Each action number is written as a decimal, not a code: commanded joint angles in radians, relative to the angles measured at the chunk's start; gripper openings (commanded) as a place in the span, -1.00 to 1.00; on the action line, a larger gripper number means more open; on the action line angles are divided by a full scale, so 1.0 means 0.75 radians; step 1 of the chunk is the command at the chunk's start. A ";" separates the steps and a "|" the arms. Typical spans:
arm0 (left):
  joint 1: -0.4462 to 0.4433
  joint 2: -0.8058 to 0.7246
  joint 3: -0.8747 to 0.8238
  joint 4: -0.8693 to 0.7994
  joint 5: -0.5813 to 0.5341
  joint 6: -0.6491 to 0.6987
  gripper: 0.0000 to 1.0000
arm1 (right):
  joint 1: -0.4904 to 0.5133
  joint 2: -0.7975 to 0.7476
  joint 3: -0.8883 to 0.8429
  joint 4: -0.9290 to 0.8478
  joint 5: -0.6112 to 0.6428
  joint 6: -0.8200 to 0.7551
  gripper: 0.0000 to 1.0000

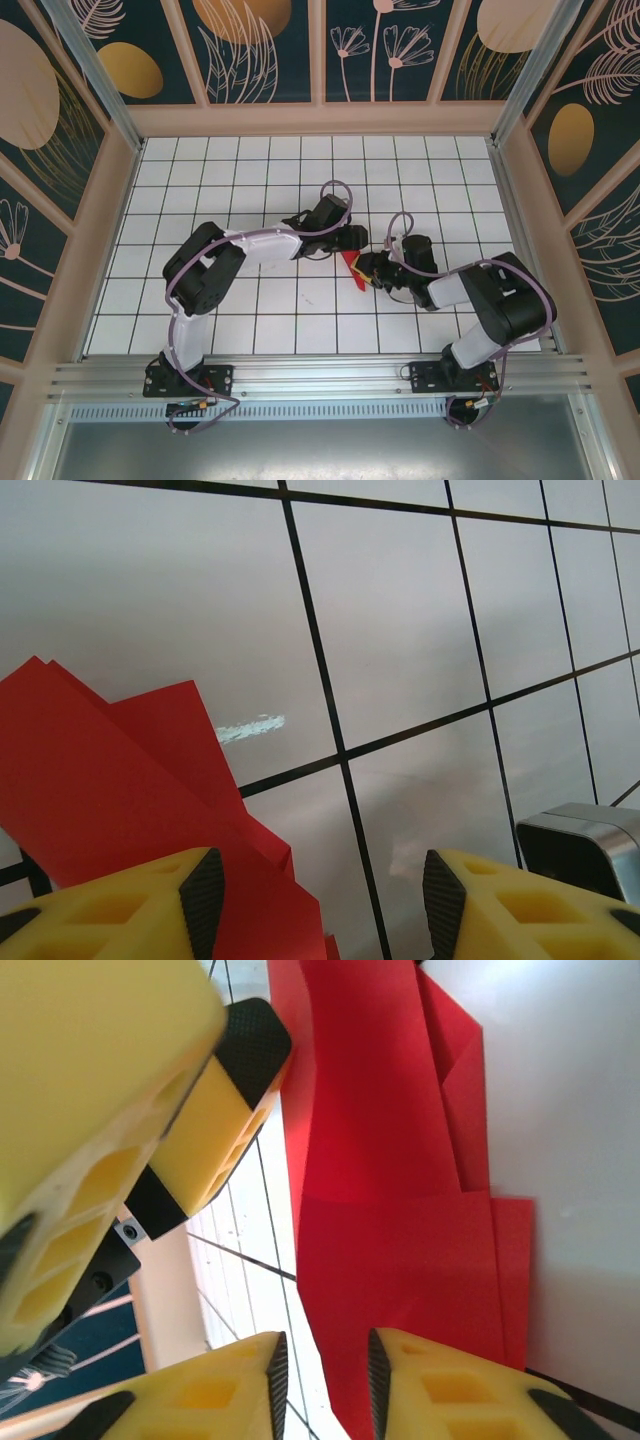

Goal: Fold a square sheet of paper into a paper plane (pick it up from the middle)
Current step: Fold the wing for the fifth time at the center of the table.

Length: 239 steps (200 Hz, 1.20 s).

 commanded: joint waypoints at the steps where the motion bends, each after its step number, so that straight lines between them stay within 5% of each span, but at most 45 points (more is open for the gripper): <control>1: 0.008 0.036 0.039 -0.026 0.011 0.034 0.15 | 0.018 -0.061 0.030 -0.153 0.074 -0.126 -0.29; 76: 0.008 0.064 0.064 -0.035 0.010 0.039 0.15 | 0.078 -0.209 0.079 -0.432 0.350 -0.378 -0.04; 239: 0.007 0.085 0.101 -0.039 0.025 0.033 0.14 | 0.090 -0.035 0.237 -0.558 0.401 -0.579 0.14</control>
